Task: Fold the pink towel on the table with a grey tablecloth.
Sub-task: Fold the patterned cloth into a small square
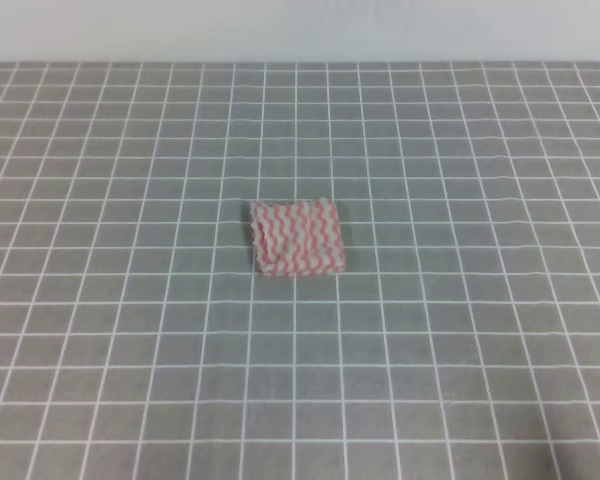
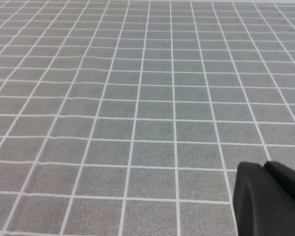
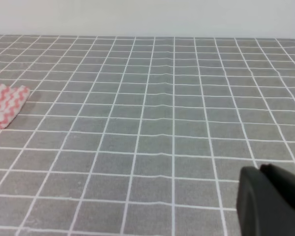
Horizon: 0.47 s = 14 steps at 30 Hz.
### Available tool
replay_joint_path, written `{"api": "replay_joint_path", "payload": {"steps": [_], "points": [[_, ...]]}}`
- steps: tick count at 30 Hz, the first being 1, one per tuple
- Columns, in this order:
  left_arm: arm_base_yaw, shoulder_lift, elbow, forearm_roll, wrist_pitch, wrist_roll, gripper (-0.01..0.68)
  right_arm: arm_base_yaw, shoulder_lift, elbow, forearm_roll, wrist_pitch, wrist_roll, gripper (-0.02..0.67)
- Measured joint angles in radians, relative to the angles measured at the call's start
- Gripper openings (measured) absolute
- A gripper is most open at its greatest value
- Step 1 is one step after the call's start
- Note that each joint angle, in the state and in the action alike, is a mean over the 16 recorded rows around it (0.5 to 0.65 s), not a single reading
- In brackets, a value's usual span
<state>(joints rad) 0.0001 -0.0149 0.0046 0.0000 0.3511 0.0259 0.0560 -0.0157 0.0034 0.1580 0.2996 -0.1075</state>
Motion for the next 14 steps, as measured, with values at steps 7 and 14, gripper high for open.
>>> {"api": "replay_joint_path", "payload": {"steps": [7, 14], "points": [[0.000, -0.001, 0.001, 0.000, 0.000, -0.001, 0.000, 0.000, 0.000, 0.000, 0.000, 0.000, 0.000, -0.017], [0.000, -0.004, 0.003, 0.000, 0.000, -0.001, 0.000, 0.000, 0.000, -0.002, 0.000, 0.000, 0.000, -0.017]]}}
